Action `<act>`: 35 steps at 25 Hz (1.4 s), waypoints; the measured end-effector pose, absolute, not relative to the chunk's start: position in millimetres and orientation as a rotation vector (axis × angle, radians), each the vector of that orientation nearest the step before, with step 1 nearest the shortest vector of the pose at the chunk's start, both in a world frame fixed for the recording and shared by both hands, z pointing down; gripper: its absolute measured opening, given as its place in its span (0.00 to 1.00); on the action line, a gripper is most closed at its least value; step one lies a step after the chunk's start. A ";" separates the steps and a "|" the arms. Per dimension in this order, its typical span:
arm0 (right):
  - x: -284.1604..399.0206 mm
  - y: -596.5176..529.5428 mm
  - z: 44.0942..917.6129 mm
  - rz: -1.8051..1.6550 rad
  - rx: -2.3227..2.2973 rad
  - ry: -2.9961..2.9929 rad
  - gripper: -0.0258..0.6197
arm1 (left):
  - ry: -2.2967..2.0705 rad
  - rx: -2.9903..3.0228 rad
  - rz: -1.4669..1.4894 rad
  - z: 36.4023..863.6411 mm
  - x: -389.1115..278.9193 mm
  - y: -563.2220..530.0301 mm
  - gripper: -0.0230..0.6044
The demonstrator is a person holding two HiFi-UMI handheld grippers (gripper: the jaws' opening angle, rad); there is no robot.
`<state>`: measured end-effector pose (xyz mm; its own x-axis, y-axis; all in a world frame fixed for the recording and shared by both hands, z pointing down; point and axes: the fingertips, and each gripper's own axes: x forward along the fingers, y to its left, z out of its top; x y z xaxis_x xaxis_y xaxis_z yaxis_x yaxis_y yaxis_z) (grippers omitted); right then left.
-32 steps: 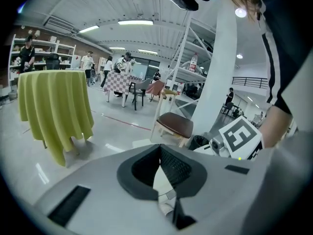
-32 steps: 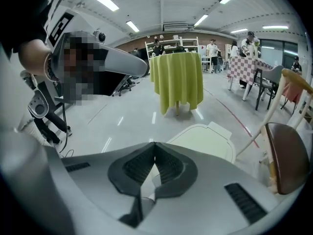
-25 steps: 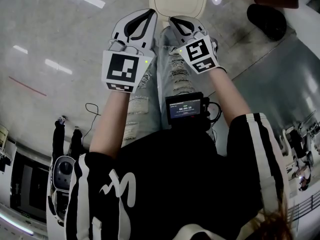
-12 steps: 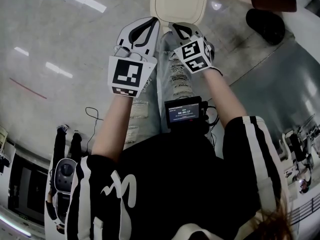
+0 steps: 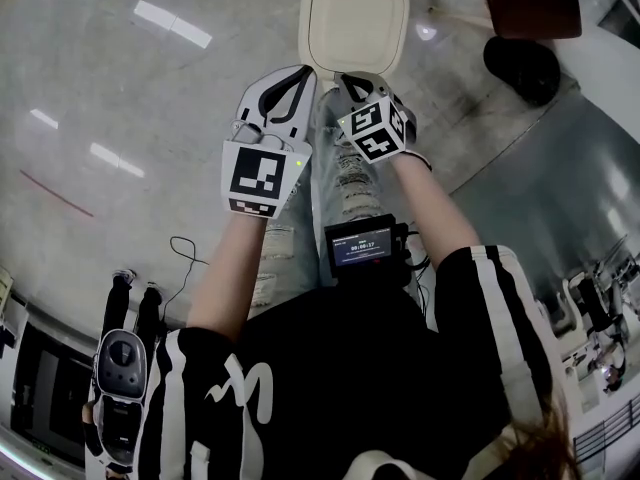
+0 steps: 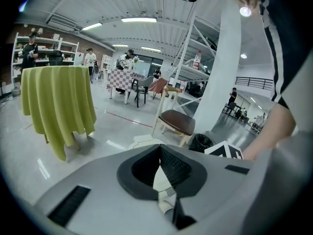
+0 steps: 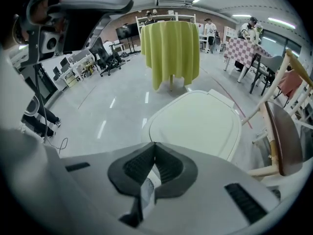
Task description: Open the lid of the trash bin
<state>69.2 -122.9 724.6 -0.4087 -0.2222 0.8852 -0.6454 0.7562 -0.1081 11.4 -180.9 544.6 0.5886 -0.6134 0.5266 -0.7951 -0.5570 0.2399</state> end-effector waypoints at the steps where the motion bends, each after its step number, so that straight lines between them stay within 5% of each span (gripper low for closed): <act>1: 69.6 -122.9 726.1 0.549 0.656 -1.971 0.06 | -1.125 2.363 0.536 544.2 11.2 -181.0 0.05; 35: 86.4 -109.0 765.8 0.598 0.673 -1.817 0.06 | -1.147 2.358 0.528 544.4 16.4 -170.0 0.05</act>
<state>86.4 -109.0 765.8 -0.2827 -0.1641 0.9451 -0.6933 0.7159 -0.0831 16.4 -170.0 544.4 0.5779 -0.6269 0.5225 -0.8046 -0.5449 0.2361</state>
